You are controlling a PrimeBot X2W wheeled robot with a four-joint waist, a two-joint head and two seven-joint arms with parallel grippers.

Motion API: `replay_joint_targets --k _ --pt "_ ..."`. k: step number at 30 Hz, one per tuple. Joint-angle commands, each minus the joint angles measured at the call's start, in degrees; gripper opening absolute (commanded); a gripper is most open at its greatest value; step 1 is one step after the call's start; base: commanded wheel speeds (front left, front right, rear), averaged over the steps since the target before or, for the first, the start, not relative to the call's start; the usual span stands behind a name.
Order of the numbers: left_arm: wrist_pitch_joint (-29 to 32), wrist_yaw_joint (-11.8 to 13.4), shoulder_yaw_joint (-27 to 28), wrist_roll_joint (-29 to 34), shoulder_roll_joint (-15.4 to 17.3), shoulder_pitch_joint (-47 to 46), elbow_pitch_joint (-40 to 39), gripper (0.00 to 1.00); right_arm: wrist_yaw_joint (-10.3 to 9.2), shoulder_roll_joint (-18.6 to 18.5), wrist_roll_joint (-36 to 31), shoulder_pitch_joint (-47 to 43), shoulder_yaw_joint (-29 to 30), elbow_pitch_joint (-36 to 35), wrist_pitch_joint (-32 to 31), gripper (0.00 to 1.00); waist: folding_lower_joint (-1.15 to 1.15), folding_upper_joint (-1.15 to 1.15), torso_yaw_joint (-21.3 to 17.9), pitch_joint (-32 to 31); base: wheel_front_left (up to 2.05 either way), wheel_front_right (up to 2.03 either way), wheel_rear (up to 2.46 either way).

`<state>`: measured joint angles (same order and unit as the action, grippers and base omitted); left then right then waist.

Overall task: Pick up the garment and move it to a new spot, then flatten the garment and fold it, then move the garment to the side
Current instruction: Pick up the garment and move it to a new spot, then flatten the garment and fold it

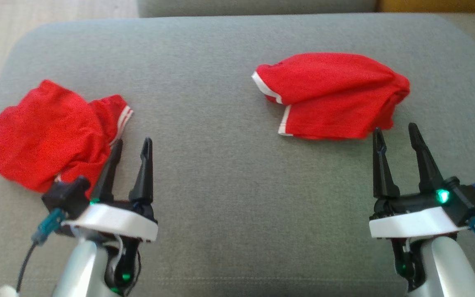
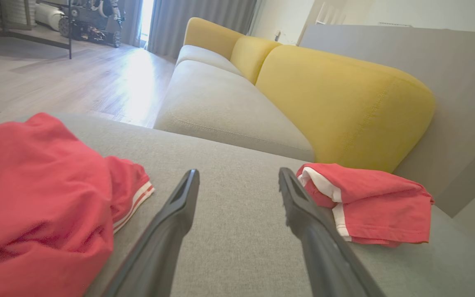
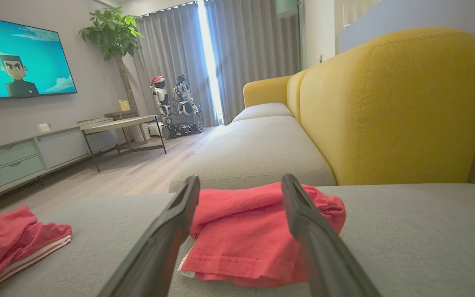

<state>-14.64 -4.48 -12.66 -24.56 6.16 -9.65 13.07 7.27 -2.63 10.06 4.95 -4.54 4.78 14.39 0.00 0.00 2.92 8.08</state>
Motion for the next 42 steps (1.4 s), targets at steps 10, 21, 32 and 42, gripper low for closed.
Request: replay_joint_targets --k 10,21,32,42 --pt "-0.35 -2.54 4.48 3.94 -3.06 -0.36 -2.21 1.0 0.22 -0.25 -1.72 -0.11 -1.37 -1.13 0.61 1.0 0.0 0.0 2.55 -0.03 0.0 0.0 0.0" --pt "-0.36 -2.95 3.68 1.53 -3.26 -2.08 -2.68 1.0 0.22 -0.25 -6.6 5.77 -7.02 3.68 0.61 1.0 0.0 0.0 5.65 3.85 0.0 0.0 0.0" --pt "-0.36 -3.0 -0.24 -2.77 -3.27 -4.04 -2.44 1.0 0.22 -0.25 -14.3 16.2 -7.81 19.57 -2.53 1.0 0.0 0.0 10.15 7.86 0.0 0.0 0.0" --pt "-0.36 -3.0 -1.44 -3.77 -3.28 -4.67 -2.27 1.0 0.22 -0.25 -19.35 19.8 -0.79 25.55 -5.42 1.0 0.0 0.0 12.16 9.44 0.0 0.0 0.0"
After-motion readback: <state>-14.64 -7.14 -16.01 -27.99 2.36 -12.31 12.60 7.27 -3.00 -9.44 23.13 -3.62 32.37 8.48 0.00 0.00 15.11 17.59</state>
